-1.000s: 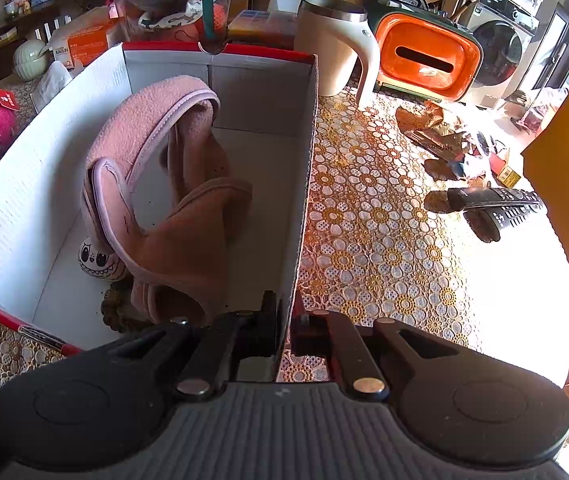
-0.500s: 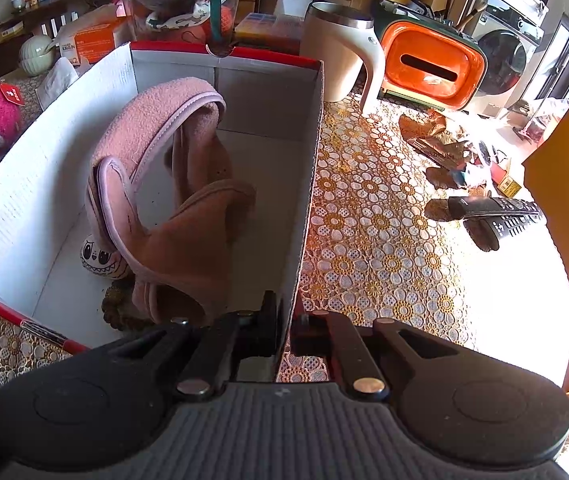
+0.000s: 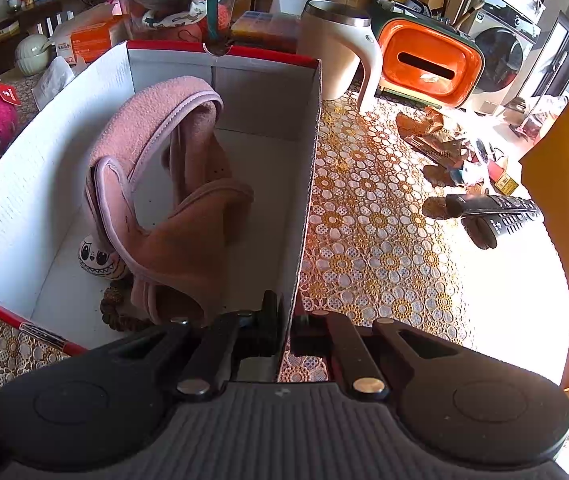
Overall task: Organize objects
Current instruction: 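Withdraw the left tool from the box toward the black sock on the table, then close the left tool on the black sock and lift it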
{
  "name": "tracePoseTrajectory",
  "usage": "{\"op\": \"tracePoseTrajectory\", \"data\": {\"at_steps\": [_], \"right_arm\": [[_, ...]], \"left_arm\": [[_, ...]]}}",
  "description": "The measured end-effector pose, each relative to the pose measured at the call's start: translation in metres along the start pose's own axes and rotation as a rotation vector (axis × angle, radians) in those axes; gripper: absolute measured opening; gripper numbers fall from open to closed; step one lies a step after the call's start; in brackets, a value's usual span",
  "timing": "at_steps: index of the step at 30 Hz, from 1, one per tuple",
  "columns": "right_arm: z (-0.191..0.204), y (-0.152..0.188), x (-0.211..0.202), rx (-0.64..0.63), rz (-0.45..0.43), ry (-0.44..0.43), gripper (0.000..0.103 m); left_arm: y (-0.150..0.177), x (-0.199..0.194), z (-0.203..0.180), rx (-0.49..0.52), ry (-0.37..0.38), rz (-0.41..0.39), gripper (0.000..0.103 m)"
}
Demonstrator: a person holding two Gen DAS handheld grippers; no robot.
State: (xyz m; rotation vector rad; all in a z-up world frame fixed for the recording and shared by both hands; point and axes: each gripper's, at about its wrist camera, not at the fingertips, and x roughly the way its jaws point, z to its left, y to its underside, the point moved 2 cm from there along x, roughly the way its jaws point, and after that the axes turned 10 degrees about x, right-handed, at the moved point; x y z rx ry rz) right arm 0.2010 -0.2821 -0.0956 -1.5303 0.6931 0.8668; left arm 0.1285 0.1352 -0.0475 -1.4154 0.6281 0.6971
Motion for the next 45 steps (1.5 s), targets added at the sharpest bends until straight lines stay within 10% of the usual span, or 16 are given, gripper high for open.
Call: {"op": "tracePoseTrajectory", "data": {"at_steps": [18,41,45], "right_arm": [[0.003,0.0,0.002,0.001,0.007,0.018,0.006],[0.003,0.001,0.004,0.005,0.008,0.022,0.006],[0.003,0.001,0.004,0.005,0.009,0.021,0.006]], "left_arm": [[0.013,0.061,0.046,-0.092,-0.139,0.02,0.098],[0.017,0.073,0.065,-0.194,-0.074,0.03,0.006],[0.017,0.07,0.062,-0.14,-0.108,0.054,0.004]]}}
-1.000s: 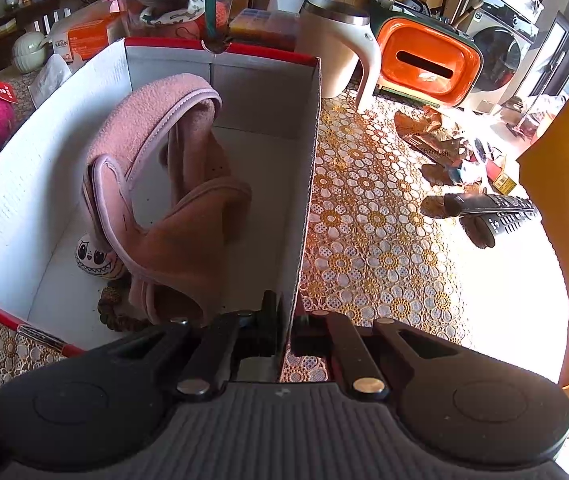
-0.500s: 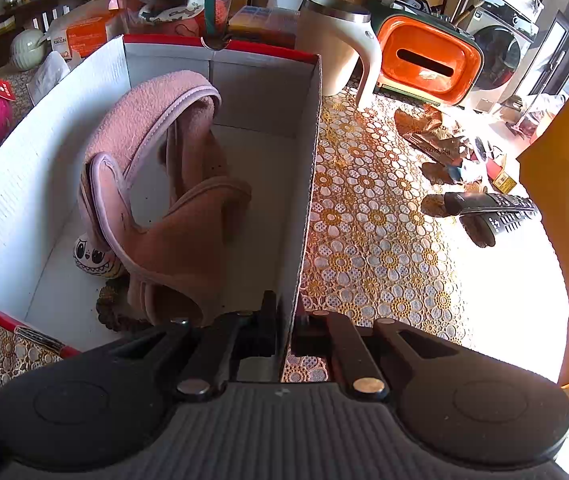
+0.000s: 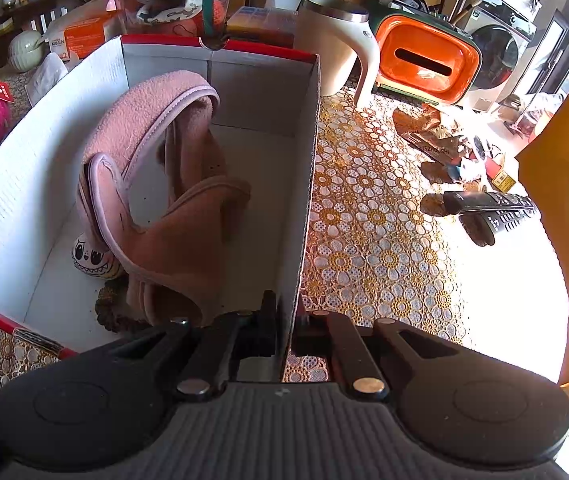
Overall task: Organize objects
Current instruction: 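Close the left tool on the black sock and lift it, then carry the black sock with the left tool over the shoebox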
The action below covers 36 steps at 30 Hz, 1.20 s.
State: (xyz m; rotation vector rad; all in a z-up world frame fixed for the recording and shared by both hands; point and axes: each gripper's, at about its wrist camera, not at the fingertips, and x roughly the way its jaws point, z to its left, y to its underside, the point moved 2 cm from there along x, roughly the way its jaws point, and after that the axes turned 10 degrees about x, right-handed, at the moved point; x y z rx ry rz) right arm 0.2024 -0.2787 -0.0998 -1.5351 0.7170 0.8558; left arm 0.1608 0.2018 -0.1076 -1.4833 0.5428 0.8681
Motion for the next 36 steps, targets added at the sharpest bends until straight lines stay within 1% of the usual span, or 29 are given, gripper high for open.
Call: {"op": "tracePoseTrajectory", "data": {"at_steps": [3,7,12,17,21,24,34,36], "right_arm": [[0.0,0.0,0.0,-0.001,-0.001,0.0,0.006],[0.0,0.0,0.0,0.0,-0.001,-0.001,0.006],[0.0,0.0,0.0,0.0,-0.001,0.0,0.006],[0.0,-0.001,0.0,0.002,-0.002,-0.001,0.006],[0.0,-0.002,0.0,0.006,-0.002,-0.002,0.006],[-0.001,-0.003,0.001,0.014,0.0,-0.008,0.006],[-0.002,-0.002,0.003,0.021,-0.003,-0.025,0.006],[-0.002,-0.001,0.003,0.023,-0.004,-0.028,0.006]], "left_arm": [[0.001,-0.006,0.0,0.015,-0.006,-0.001,0.003],[-0.002,-0.024,0.0,0.035,0.008,-0.025,0.003],[-0.008,-0.053,-0.005,0.048,0.047,-0.066,0.003],[-0.02,-0.083,-0.026,0.081,0.102,-0.124,0.003],[-0.032,-0.106,-0.052,0.111,0.14,-0.174,0.003],[-0.042,-0.117,-0.076,0.147,0.185,-0.193,0.003],[-0.063,-0.128,-0.168,0.28,0.327,-0.195,0.003],[-0.065,-0.131,-0.184,0.292,0.363,-0.197,0.003]]}}
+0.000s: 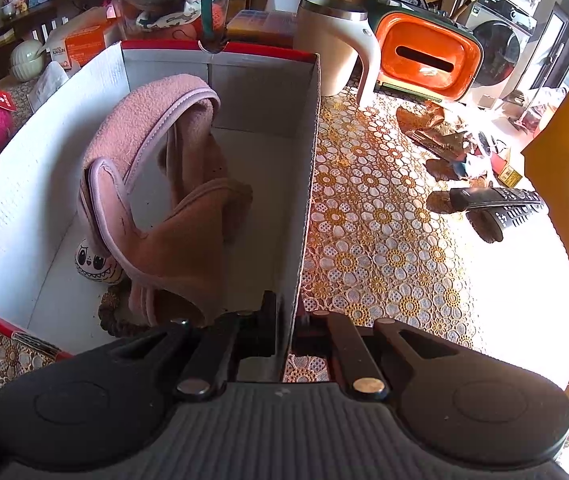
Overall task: Organize objects
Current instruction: 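Carry the black sock with the left tool over the shoebox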
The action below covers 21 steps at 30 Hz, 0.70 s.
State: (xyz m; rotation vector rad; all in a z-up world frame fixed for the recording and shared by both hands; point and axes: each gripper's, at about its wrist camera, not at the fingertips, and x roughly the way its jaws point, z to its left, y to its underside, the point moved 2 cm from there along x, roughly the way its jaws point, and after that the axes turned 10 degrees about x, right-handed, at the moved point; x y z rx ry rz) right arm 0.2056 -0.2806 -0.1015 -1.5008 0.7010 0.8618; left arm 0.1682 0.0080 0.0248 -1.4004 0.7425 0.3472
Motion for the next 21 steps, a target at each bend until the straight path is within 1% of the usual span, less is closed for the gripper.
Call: {"op": "tracePoseTrajectory", "data": {"at_steps": [6,8,12,16,21], "right_arm": [[-0.001,0.001,0.0,0.003,-0.002,-0.01,0.006],[-0.002,0.0,0.001,0.005,-0.001,-0.014,0.006],[-0.003,0.001,0.001,0.009,-0.003,-0.022,0.006],[-0.003,0.002,0.0,0.013,-0.002,-0.031,0.006],[-0.004,0.002,-0.001,0.016,-0.002,-0.039,0.006]], "left_arm": [[-0.025,0.011,-0.041,0.021,0.088,-0.035,0.003],[-0.032,0.018,-0.054,0.031,0.107,-0.04,0.003],[-0.04,0.034,-0.077,0.054,0.119,-0.034,0.003],[-0.043,0.052,-0.094,0.083,0.096,-0.027,0.003],[-0.042,0.08,-0.106,0.11,0.024,-0.006,0.003]]}}
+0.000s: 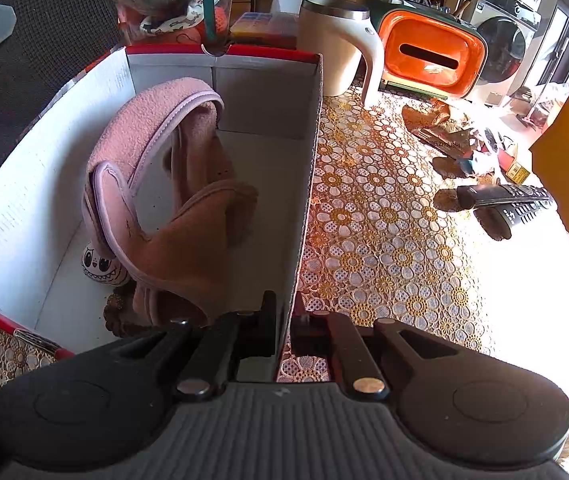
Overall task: Organize objects
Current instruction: 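Carry the black sock with the left tool over the shoebox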
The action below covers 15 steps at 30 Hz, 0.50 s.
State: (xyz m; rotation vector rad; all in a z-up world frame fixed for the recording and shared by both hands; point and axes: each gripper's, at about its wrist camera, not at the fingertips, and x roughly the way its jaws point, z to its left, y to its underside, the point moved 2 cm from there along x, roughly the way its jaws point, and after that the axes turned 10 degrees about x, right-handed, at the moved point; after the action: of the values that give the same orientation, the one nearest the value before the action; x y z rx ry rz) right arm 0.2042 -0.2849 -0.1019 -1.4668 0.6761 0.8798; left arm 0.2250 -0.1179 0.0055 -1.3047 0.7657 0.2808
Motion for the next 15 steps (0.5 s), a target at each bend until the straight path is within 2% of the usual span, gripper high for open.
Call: {"op": "tracePoseTrajectory", "data": {"at_steps": [10,15], "right_arm": [[-0.003,0.001,0.0,0.007,0.002,-0.018,0.006],[-0.004,0.001,0.0,0.005,0.002,-0.023,0.006]], "left_arm": [[0.01,0.052,-0.003,0.005,-0.079,0.103,0.003],[0.021,0.073,-0.001,0.007,-0.079,0.173,0.003]]}}
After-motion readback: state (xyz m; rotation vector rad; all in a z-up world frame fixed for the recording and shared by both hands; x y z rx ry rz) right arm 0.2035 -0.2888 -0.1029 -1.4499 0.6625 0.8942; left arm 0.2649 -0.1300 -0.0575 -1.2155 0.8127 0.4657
